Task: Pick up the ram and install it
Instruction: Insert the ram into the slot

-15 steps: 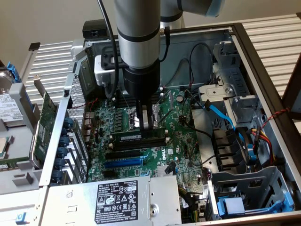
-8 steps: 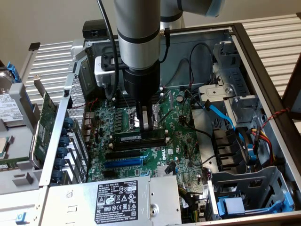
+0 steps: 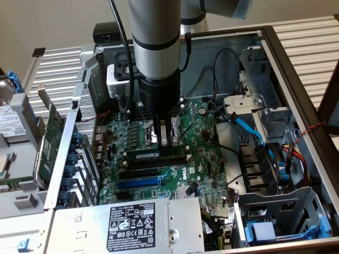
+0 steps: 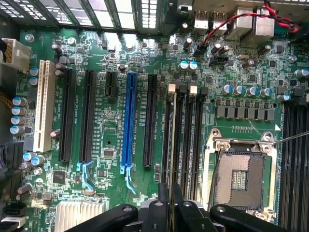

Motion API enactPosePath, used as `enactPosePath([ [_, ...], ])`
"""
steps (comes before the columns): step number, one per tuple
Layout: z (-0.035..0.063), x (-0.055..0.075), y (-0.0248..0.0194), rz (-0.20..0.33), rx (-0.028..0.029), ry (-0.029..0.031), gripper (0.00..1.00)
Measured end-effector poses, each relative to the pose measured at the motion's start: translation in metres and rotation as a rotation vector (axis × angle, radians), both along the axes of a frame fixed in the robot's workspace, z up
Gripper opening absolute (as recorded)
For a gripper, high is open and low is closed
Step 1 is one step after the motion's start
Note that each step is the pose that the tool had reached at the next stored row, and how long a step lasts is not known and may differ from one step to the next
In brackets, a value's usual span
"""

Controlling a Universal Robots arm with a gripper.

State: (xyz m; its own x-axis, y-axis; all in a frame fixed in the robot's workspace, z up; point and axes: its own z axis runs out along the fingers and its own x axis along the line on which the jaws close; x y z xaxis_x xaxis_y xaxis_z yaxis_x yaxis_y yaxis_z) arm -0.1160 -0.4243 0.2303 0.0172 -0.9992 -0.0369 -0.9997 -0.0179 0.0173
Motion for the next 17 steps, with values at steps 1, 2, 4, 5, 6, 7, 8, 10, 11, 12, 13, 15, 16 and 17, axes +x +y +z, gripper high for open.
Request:
enactPosePath([
  [1,0.0000,0.0000,0.0000,-0.001,-0.0001,0.0000,0.14],
  [2,0.0000,0.0000,0.0000,-0.002,0.0000,0.0000,0.14],
  [4,-0.0001,0.0000,0.0000,-0.005,-0.0002,0.0000,0.14],
  [5,-0.0001,0.0000,0.0000,-0.006,-0.0003,-0.0001,0.14],
  [6,-0.0001,0.0000,0.0000,-0.008,-0.0004,0.0000,0.14],
  [7,-0.0001,0.0000,0.0000,-0.009,-0.0004,-0.0001,0.14],
  [8,-0.0001,0.0000,0.0000,-0.010,-0.0004,0.0000,0.14],
  [10,-0.0002,0.0000,0.0000,-0.011,-0.0005,-0.0001,0.14],
  [11,-0.0003,0.0000,0.0000,-0.011,-0.0005,0.0000,0.14],
  [12,-0.0004,0.0000,0.0000,-0.011,-0.0004,-0.0001,0.14],
  [13,-0.0007,0.0000,0.0000,-0.011,-0.0004,-0.0001,0.14],
  [15,-0.0009,0.0000,0.0000,-0.011,-0.0004,-0.0001,0.14],
  [16,-0.0010,0.0000,0.0000,-0.011,-0.0005,0.0000,0.14],
  [17,-0.0011,0.0000,0.0000,-0.011,-0.0005,0.0000,0.14],
])
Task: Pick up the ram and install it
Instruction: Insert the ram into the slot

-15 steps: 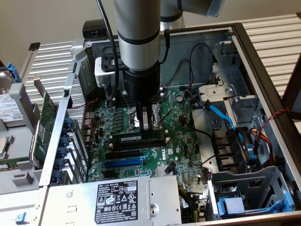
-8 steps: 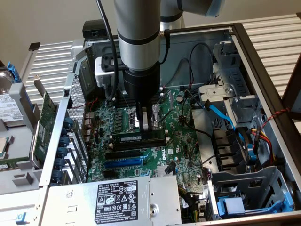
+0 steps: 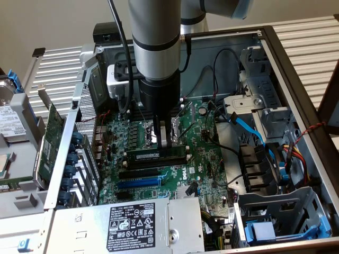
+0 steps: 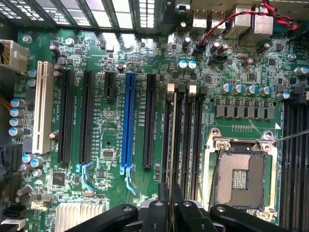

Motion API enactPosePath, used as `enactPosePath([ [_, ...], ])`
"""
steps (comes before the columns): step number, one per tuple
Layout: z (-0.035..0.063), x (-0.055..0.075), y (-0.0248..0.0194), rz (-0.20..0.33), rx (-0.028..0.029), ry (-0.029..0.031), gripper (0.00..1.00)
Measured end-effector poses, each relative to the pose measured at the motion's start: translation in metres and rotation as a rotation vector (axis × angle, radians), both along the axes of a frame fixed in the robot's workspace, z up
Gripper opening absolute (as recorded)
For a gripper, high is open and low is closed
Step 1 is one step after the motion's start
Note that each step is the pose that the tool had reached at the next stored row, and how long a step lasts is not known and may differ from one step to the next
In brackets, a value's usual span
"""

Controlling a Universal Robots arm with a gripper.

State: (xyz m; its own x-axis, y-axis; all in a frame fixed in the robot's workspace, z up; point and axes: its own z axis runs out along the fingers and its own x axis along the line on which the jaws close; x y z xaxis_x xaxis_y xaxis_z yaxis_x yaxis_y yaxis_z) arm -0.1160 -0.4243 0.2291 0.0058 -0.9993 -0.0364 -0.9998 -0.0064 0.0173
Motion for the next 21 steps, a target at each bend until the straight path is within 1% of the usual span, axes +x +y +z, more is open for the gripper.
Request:
enactPosePath([
  [12,-0.0006,-0.0001,-0.0004,-0.002,0.0000,-0.0005,0.14],
  [21,-0.0008,-0.0010,-0.0005,-0.002,0.0000,-0.0038,0.14],
])
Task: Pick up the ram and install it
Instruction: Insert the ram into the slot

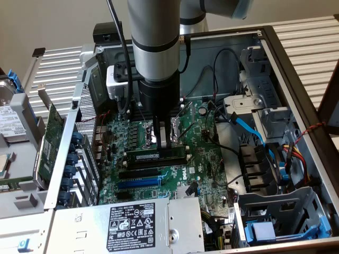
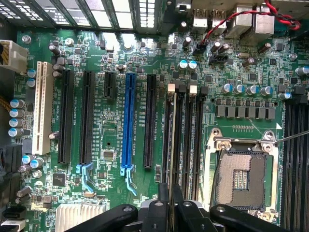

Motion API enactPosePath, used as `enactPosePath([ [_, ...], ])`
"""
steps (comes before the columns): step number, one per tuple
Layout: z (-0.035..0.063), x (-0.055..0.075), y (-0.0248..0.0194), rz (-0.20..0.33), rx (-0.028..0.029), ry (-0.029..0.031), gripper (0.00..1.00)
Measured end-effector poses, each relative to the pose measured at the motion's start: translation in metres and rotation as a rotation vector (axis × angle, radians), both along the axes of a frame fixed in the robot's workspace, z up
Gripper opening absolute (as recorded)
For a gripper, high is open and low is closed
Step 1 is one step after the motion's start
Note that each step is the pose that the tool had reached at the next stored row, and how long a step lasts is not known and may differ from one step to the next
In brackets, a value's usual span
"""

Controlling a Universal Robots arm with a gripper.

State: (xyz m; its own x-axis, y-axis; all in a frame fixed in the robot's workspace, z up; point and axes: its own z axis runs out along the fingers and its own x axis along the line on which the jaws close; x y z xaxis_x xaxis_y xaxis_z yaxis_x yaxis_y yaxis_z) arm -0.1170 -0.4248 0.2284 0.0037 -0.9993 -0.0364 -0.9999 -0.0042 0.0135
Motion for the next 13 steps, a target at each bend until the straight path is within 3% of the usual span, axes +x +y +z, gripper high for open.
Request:
enactPosePath([
  [13,-0.0002,-0.0007,-0.0006,-0.002,0.0000,-0.0059,0.14],
])
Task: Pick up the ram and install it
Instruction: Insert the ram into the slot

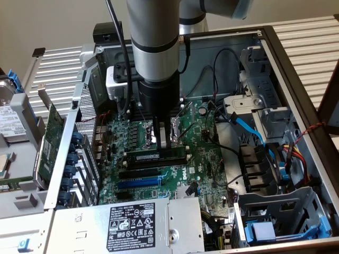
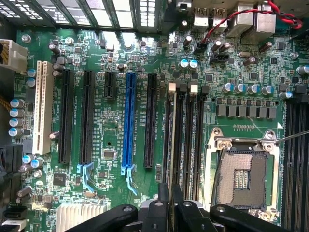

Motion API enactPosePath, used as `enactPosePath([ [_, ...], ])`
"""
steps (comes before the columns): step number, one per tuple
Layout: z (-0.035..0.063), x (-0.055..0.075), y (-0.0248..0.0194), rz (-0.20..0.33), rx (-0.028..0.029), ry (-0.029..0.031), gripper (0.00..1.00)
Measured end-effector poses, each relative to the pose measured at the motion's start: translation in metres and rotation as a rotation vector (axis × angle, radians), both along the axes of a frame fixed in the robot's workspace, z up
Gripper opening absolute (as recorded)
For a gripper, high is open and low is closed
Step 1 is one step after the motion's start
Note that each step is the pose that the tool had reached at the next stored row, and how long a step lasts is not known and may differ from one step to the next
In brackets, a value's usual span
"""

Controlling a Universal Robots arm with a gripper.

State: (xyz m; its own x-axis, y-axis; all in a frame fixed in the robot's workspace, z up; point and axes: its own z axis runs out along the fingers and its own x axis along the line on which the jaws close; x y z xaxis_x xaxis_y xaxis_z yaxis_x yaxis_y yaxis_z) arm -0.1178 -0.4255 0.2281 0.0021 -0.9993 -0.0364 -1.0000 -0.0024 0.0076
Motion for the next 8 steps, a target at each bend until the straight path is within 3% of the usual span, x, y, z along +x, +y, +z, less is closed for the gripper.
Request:
enactPosePath([
  [8,-0.0011,-0.0013,0.0000,0.000,-0.0001,-0.0025,0.14],
])
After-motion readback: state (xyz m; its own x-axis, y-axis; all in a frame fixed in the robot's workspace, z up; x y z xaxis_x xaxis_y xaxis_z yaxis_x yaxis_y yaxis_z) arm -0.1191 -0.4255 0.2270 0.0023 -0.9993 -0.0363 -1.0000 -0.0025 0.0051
